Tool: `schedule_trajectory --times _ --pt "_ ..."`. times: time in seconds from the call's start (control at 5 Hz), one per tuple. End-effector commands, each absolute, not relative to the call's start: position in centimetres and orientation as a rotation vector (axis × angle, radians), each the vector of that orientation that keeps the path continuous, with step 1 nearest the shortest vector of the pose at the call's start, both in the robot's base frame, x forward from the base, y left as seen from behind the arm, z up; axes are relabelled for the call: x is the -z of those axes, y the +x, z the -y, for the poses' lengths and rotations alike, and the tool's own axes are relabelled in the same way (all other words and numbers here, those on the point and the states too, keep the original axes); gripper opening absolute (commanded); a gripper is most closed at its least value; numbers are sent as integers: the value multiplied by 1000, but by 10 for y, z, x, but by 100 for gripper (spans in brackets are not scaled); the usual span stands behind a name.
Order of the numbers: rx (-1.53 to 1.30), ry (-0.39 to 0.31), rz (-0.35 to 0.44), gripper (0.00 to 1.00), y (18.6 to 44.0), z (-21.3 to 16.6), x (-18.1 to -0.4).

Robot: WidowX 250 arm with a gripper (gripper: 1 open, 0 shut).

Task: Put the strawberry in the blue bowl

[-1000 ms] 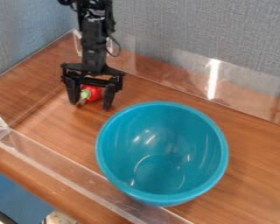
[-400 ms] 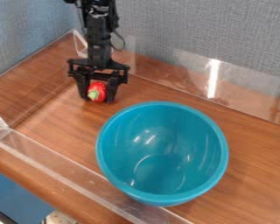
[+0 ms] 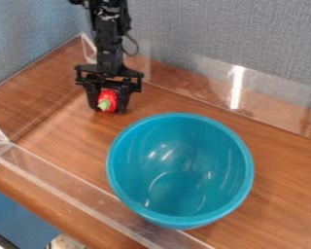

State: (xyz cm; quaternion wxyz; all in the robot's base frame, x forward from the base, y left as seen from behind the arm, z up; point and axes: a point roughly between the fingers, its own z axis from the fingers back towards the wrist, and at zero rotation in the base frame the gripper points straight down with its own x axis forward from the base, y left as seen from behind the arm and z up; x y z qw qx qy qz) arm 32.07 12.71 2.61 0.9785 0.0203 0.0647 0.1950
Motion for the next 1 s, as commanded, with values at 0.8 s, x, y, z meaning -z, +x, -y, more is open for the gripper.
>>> schedule_trajectory --times 0.8 --pt "-338 27 25 0 294 -93 -92"
